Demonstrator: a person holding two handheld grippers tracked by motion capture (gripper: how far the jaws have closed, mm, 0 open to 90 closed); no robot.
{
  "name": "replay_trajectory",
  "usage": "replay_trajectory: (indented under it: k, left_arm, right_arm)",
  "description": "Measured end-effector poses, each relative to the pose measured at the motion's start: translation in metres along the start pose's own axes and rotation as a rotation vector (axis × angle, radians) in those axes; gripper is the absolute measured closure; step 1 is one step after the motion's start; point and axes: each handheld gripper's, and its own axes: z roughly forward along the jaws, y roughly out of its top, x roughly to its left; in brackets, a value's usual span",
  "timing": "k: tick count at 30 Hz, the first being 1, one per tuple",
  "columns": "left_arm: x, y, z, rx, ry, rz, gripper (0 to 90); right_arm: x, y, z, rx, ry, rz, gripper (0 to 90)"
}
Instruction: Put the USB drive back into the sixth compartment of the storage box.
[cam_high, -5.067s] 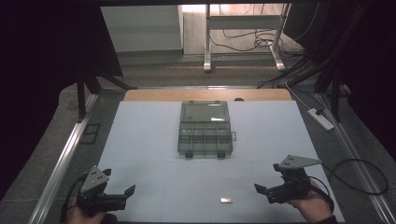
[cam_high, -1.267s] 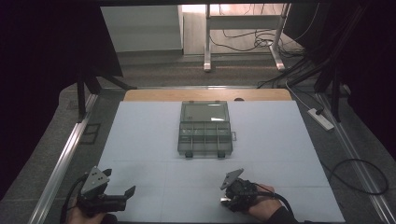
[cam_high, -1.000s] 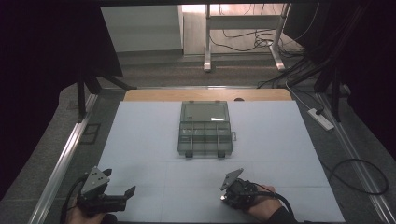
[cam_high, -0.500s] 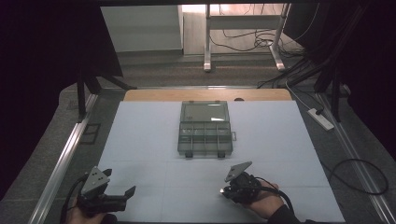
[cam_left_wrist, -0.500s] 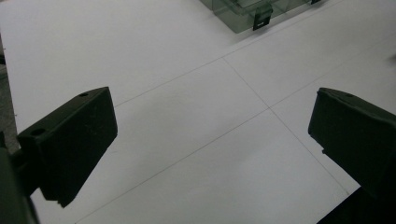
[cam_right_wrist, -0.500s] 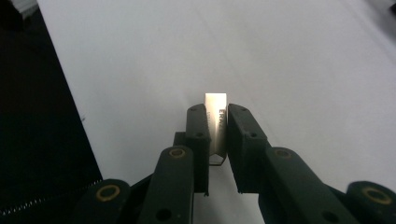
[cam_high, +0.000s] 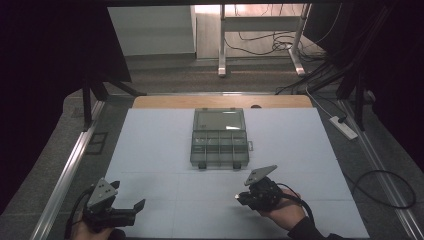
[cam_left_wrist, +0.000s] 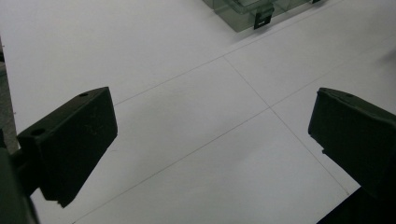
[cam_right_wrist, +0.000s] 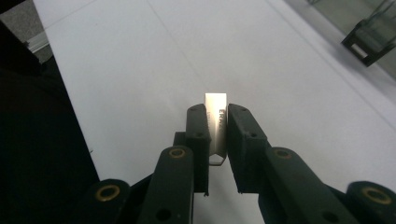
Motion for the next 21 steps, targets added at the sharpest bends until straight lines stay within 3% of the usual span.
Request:
replay_trajectory:
  k: [21]
  left_arm:
    - [0.001,0.000,0.000,0.004,0.004,-0.010,1.6]
  right_arm:
    - [-0.016,0.030,-0.001,-0.092,-0.011,0.040,78.9]
